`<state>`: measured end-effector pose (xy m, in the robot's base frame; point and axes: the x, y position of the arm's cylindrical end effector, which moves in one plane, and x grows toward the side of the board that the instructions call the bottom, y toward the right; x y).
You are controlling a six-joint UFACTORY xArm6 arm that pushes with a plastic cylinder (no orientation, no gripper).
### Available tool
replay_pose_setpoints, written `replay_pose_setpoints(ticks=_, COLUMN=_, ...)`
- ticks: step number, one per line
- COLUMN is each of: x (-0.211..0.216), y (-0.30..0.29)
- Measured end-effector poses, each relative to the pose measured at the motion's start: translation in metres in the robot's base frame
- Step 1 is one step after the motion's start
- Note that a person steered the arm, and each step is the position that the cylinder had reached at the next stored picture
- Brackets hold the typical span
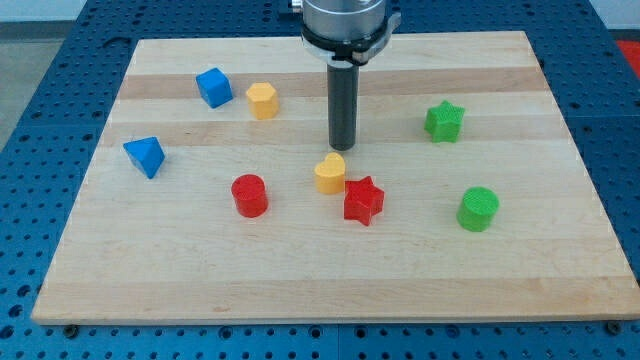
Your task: Place the yellow heart and the red star parallel to the red circle
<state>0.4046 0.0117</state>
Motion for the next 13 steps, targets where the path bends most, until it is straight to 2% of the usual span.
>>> replay_pose_setpoints(ticks=1, x=0.005, y=0.034)
replay_pose_setpoints(ticks=3, x=0.049, y=0.063)
replay_pose_setpoints(ticks=4, x=0.079, y=0.057)
replay_pose_setpoints(ticks=5, x=0.088, y=0.037)
replay_pose_setpoints(ticks=6, x=0.088, y=0.001)
replay_pose_setpoints(ticks=7, x=0.088, y=0.007)
replay_pose_setpoints(ticks=9, x=0.013, y=0.052)
replay_pose_setpoints(ticks=10, x=0.023, y=0.028)
replay_pose_setpoints(ticks=11, x=0.064, y=0.008)
replay_pose_setpoints(ticks=12, x=0.078, y=-0.012)
replay_pose_setpoints(ticks=13, x=0.033, y=-0.005)
